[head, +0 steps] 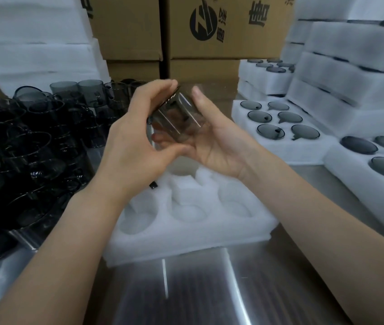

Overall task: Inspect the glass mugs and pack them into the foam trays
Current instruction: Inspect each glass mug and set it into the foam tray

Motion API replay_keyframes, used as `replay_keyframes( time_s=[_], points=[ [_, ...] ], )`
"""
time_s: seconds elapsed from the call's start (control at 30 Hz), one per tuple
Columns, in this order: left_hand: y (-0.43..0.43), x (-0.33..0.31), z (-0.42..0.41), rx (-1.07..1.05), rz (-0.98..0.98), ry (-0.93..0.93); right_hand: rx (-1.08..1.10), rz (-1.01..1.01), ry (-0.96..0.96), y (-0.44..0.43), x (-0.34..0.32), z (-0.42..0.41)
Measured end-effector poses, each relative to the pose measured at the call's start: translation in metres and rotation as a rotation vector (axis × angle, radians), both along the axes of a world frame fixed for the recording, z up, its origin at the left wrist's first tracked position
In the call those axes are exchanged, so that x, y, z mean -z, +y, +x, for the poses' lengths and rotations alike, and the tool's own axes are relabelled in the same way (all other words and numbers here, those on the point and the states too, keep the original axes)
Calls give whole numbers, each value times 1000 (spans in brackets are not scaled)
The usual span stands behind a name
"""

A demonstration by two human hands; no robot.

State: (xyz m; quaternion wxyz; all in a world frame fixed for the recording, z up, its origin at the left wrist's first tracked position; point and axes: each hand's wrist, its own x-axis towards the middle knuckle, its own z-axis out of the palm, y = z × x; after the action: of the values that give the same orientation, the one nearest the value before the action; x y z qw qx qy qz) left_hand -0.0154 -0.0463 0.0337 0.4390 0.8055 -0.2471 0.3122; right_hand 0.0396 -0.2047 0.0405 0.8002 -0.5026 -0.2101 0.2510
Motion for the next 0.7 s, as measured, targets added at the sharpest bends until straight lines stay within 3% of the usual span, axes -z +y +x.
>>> replay_keyframes(
  time_s=[0.13, 0.3, 0.7],
  points=[
    [-3, -1, -2, -83, 81, 2, 193, -38, -61, 1, 0, -3],
    [-2, -2, -3, -81, 16, -4, 247, -91, -138, 2, -2, -7],
    [-2, -1, -3, 31, 67, -52, 292, -29, -17, 3, -3, -6]
  ],
)
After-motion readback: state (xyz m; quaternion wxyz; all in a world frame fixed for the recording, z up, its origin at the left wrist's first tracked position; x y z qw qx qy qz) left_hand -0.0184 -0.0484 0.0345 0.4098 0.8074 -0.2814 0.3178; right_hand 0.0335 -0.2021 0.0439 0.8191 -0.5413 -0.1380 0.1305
